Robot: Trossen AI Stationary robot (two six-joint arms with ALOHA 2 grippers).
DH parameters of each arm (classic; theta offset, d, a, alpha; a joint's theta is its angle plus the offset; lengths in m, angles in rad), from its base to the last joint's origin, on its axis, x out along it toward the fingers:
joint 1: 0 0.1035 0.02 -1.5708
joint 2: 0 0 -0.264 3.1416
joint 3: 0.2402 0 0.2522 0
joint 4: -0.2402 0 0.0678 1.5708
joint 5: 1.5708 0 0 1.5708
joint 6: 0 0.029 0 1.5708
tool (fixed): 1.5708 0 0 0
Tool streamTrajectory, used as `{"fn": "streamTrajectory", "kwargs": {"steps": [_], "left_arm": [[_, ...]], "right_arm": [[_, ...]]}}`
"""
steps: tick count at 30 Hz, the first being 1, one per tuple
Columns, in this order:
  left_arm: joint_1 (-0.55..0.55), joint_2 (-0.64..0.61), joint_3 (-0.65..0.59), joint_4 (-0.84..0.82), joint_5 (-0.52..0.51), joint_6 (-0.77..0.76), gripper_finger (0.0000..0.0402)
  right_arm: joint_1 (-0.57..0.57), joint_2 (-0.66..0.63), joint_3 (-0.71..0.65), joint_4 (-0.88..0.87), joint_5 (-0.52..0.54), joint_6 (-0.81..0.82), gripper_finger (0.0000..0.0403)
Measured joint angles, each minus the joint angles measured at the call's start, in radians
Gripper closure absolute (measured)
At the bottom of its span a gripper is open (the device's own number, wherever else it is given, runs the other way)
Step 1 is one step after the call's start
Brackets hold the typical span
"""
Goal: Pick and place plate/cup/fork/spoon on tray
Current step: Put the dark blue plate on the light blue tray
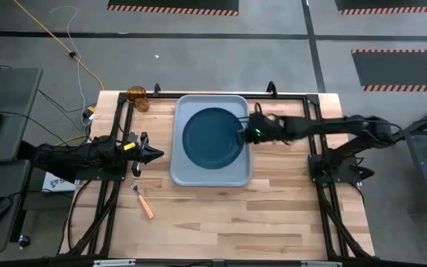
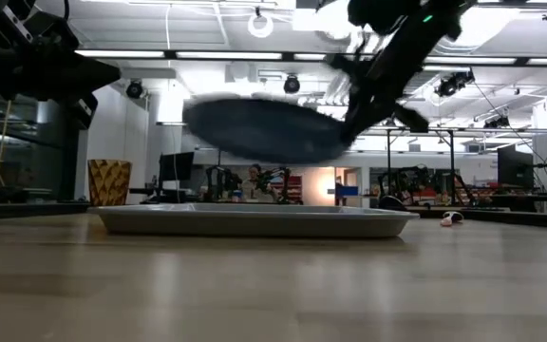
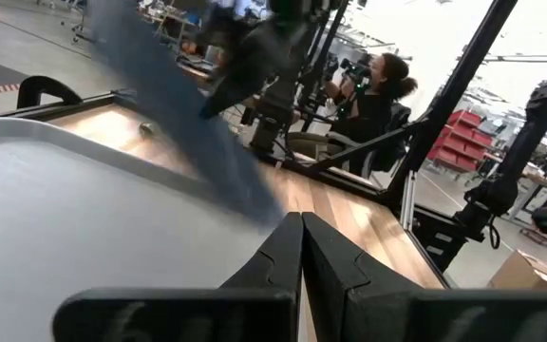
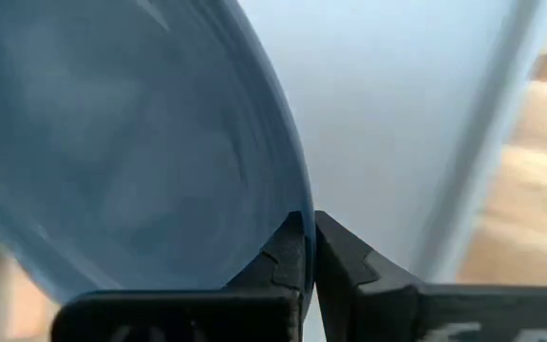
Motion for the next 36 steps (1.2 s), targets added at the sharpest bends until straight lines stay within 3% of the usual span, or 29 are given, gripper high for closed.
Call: {"fn": "streamTrajectory", "kwargs": {"steps": [6,12,19,26,36], "left_arm": [[0.0,0.0,0.0,0.0,0.0,0.0,0.0402],[0.0,0.0,0.0,0.0,0.0,0.0,0.0401],[0.0,0.0,0.0,0.0,0.0,0.0,0.0401],[0.0,0.0,0.0,0.0,0.0,0.0,0.0402],[0.0,0.0,0.0,0.0,0.0,0.0,0.0401]], "right_arm": [[-0.134,0.208,0.127,-0.055,-0.158,-0.14,0.0403],[-0.22,0.312,0.207,-0.092,-0.192,-0.187,0.0403],[-0.284,0.352,0.215,-0.119,-0.252,-0.183,0.0403],[-0.29,0.357,0.215,-0.115,-0.242,-0.172,0.0387],[-0.29,0.357,0.215,-0.071,-0.221,-0.2,0.0306]]}}
